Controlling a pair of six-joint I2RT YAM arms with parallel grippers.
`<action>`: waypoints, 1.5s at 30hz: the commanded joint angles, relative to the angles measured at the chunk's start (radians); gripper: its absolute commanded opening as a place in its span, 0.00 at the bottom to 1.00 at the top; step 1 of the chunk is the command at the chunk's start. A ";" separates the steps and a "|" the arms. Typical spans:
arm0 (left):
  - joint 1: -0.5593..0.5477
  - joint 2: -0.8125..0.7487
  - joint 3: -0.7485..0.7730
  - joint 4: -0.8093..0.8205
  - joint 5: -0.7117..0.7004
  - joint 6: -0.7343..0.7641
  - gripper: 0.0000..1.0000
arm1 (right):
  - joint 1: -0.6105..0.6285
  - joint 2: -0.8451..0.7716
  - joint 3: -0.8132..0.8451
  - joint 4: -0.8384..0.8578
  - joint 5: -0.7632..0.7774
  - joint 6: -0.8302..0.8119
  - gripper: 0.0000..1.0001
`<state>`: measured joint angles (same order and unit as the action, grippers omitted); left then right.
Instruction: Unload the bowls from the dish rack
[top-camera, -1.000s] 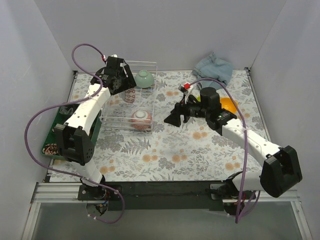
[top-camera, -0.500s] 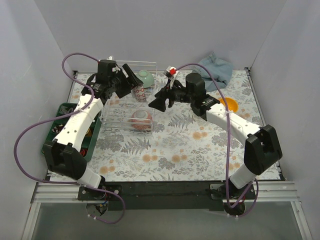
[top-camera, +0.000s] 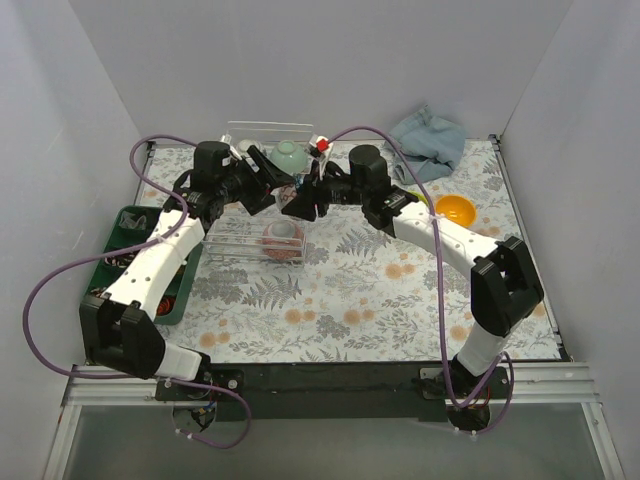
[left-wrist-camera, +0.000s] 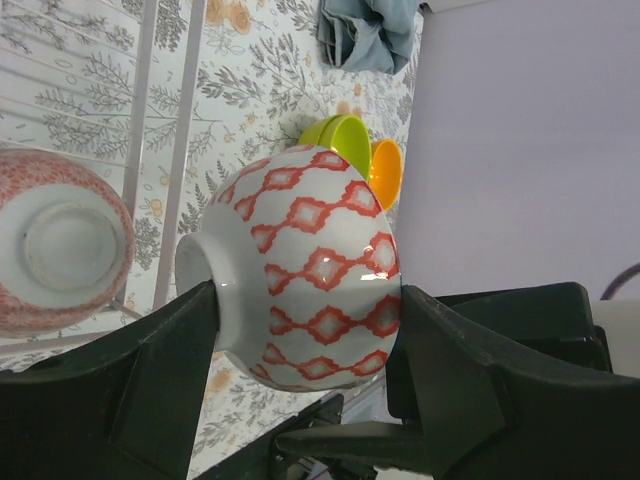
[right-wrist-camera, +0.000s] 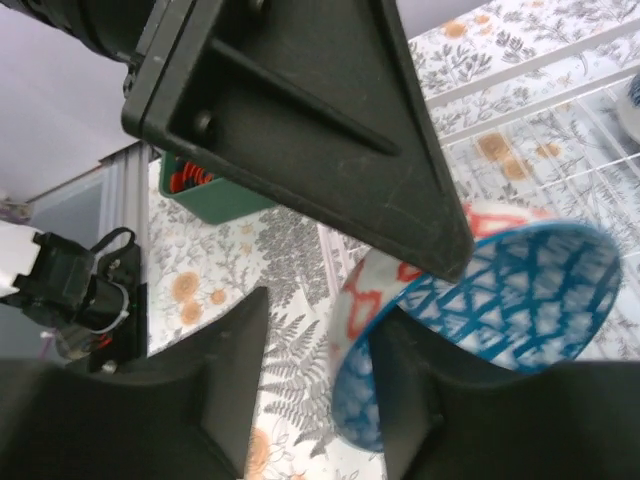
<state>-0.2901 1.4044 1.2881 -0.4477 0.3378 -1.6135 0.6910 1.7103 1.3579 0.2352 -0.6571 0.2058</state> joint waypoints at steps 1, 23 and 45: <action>0.002 -0.093 -0.036 0.119 0.059 -0.054 0.09 | 0.013 -0.020 0.012 0.047 -0.032 0.004 0.30; 0.002 -0.306 -0.076 -0.043 -0.175 0.325 0.98 | 0.010 -0.316 -0.144 -0.603 0.550 -0.307 0.01; 0.003 -0.432 -0.207 -0.170 -0.326 0.477 0.98 | -0.427 -0.229 -0.321 -0.755 0.961 -0.088 0.01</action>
<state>-0.2909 1.0088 1.0908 -0.5930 0.0334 -1.1629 0.3023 1.4322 1.0107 -0.5499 0.2783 0.0780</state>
